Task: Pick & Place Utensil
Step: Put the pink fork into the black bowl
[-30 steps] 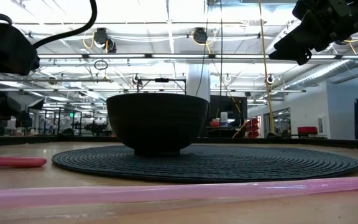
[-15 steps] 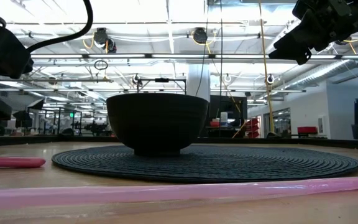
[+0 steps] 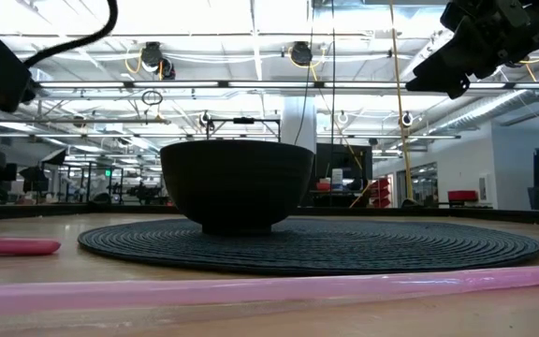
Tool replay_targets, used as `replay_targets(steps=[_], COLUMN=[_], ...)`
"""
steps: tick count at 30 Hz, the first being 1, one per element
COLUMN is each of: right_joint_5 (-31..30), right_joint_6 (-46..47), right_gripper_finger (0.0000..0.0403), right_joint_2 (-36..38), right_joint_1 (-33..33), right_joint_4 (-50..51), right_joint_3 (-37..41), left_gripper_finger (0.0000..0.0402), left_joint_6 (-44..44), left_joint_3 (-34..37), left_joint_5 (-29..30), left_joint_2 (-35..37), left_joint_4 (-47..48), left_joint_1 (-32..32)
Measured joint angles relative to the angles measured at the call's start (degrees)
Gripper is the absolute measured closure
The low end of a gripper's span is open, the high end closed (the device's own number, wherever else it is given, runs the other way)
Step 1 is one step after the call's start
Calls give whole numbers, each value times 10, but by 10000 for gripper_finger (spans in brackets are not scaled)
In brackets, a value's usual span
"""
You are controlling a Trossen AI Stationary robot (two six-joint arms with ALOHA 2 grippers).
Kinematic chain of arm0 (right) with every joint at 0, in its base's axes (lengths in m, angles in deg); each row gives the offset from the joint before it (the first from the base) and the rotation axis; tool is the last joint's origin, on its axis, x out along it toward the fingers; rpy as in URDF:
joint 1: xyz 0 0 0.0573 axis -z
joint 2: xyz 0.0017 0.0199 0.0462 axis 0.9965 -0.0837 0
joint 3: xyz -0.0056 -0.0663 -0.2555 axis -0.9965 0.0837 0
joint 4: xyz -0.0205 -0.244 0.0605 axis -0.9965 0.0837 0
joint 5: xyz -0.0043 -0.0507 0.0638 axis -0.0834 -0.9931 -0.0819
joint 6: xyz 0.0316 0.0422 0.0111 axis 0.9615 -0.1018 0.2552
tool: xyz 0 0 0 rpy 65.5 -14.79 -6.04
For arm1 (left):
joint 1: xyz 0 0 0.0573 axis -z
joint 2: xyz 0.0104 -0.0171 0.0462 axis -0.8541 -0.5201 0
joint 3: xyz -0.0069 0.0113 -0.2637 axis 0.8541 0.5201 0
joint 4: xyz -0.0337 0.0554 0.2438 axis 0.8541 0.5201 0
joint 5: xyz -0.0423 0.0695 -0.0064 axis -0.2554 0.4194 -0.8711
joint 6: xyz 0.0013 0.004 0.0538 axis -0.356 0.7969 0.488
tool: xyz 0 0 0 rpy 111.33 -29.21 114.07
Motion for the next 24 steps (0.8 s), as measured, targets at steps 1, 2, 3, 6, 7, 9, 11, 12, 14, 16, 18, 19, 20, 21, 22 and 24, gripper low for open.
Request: replay_targets(steps=[1,2,3,6,7,9,11,12,14,16,18,19,20,21,22,24], right_joint_5=[0,0,0,0,0,0,0,0,0,0,0,0,0,0,0,1], right_joint_6=[-1,-1,-1,-1,-1,-1,-1,-1,-2,-3,-3,-3,-3,-3,-3,-3], right_gripper_finger=[193,193,193,193,193,193,193,193,193,193,193,193,193,193,193,193], right_joint_2=[0,0,0,0,0,0,0,0,0,0,0,0,0,0,0,0], right_joint_1=[0,0,0,0,0,0,0,0,0,0,0,0,0,0,0,0], right_joint_4=[0,0,0,0,0,0,0,0,0,-1,-1,-1,0,0,0,0], right_joint_3=[0,0,0,0,0,0,0,0,0,0,0,0,0,0,0,0], left_gripper_finger=[330,324,317,294,286,270,256,249,239,232,228,227,227,227,227,227], left_joint_6=[-2,-7,-14,-37,-42,-55,-73,-84,-106,-126,-145,-156,-165,-173,-178,-183], left_joint_3=[-8,-17,-24,-41,-47,-58,-69,-76,-91,-100,-104,-104,-105,-105,-105,-105], left_joint_5=[5,8,7,-4,-5,-8,-10,-11,-8,4,17,21,26,31,34,37], left_joint_2=[0,-1,-1,-2,-2,-3,-3,-3,-2,-2,-2,-2,-1,-2,-6,-16], left_joint_4=[13,27,41,92,106,131,153,161,174,174,173,172,169,165,158,146], left_joint_1=[3,6,7,11,13,18,23,26,32,39,43,45,47,49,50,50])
